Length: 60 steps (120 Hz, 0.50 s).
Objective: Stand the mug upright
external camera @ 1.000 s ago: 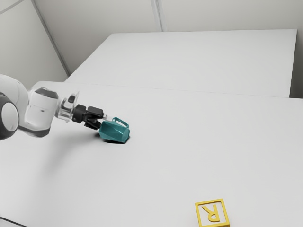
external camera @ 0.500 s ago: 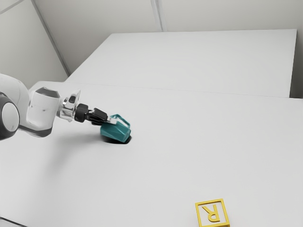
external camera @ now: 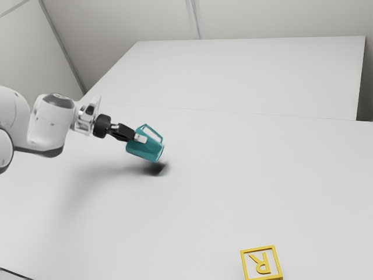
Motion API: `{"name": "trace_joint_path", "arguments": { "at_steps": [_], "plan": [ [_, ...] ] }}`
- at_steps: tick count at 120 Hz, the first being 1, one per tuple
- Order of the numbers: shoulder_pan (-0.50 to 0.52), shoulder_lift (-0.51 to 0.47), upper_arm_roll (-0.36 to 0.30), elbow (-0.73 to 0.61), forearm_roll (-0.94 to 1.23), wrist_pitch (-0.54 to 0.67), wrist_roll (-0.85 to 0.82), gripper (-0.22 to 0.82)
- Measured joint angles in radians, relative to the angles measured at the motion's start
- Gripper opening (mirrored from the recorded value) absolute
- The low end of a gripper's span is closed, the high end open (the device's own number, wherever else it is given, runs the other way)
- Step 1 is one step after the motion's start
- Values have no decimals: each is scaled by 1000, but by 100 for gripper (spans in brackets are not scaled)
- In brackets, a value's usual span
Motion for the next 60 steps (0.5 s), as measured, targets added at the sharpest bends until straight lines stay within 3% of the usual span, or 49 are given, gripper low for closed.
{"name": "trace_joint_path", "arguments": {
  "at_steps": [25,60],
  "plan": [
    [-30,-52,-13,10,245,77,-52,-18],
    [-55,-144,-98,7,717,179,-244,-18]
  ]
}}
